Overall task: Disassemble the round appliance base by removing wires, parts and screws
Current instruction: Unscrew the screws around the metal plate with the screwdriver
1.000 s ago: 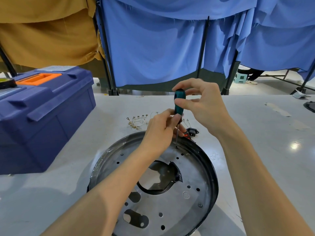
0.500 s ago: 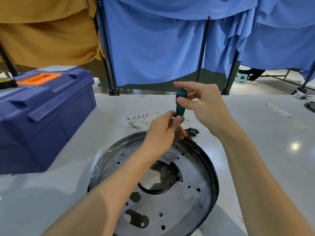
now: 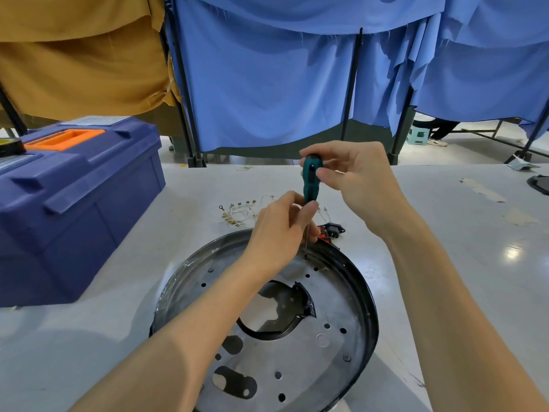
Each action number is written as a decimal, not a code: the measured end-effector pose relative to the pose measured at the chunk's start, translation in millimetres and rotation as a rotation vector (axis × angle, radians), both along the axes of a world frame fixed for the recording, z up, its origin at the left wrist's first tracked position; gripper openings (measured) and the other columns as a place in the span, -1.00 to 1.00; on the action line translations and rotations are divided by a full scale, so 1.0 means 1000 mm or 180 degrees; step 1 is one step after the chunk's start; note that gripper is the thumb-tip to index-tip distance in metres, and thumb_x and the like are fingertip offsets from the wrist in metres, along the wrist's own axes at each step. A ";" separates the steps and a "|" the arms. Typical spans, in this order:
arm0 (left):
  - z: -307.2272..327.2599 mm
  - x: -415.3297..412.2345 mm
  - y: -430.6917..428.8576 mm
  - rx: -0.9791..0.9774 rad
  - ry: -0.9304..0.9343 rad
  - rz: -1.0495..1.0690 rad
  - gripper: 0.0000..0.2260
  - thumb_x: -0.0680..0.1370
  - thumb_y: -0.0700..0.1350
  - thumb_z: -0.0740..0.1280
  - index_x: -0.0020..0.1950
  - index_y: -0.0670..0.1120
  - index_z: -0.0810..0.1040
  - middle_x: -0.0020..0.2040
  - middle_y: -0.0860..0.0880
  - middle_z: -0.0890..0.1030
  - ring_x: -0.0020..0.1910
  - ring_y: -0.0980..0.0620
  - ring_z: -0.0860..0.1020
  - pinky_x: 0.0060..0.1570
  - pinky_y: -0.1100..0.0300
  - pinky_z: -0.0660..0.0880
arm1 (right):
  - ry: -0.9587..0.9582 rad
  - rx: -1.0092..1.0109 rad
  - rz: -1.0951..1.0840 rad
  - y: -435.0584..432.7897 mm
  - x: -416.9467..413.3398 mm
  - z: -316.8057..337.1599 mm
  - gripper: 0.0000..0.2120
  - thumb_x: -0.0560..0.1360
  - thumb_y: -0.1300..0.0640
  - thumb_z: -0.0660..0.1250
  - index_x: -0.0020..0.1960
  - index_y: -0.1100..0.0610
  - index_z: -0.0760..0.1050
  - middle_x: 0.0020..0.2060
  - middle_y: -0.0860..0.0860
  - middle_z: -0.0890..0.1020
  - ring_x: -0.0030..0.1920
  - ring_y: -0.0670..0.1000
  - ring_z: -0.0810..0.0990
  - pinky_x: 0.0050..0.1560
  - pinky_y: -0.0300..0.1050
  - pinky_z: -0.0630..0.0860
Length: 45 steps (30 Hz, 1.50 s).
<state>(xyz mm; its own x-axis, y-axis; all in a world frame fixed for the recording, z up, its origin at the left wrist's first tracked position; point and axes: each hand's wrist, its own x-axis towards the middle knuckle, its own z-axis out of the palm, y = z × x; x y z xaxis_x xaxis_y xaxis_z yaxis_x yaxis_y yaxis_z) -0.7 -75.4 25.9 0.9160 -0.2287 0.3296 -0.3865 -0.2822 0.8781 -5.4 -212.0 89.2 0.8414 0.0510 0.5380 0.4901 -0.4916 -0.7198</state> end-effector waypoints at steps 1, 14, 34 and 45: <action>0.000 0.000 0.000 -0.0032 0.0036 0.0046 -0.81 0.59 0.04 0.29 -0.01 -0.08 0.47 -0.27 -0.05 0.69 -0.25 -0.02 0.67 -0.05 -0.12 0.60 | 0.0005 -0.0044 0.0071 0.001 0.000 0.000 -0.77 0.50 0.28 0.38 0.08 0.01 0.63 -0.05 -0.10 0.66 -0.03 -0.17 0.61 0.07 -0.34 0.54; 0.000 -0.002 0.000 -0.0072 -0.0009 0.0054 -0.82 0.58 0.03 0.32 0.00 -0.07 0.45 -0.26 -0.06 0.69 -0.26 0.01 0.67 -0.06 -0.10 0.60 | 0.0028 -0.0101 0.0263 0.002 -0.003 0.000 -0.84 0.50 0.13 0.42 0.06 0.00 0.64 -0.03 -0.09 0.65 -0.02 -0.17 0.61 0.06 -0.48 0.45; -0.002 -0.001 0.000 0.0241 -0.0313 0.0005 -0.84 0.67 -0.06 0.13 0.11 -0.07 0.46 -0.25 -0.02 0.68 -0.24 0.00 0.66 -0.07 -0.13 0.58 | 0.0162 0.0177 0.0448 -0.001 -0.002 0.001 -0.70 0.53 0.41 0.28 0.15 0.14 0.61 -0.04 0.00 0.69 -0.07 -0.14 0.68 -0.02 -0.35 0.56; -0.004 0.001 0.002 0.0176 -0.0290 0.0026 -0.78 0.67 0.03 0.10 0.04 -0.06 0.46 -0.29 -0.04 0.68 -0.30 -0.02 0.66 -0.11 -0.14 0.60 | 0.0076 0.0111 0.0394 -0.002 -0.004 0.002 -0.68 0.49 0.41 0.32 0.14 0.12 0.62 -0.04 -0.01 0.70 0.02 -0.09 0.66 0.11 -0.25 0.56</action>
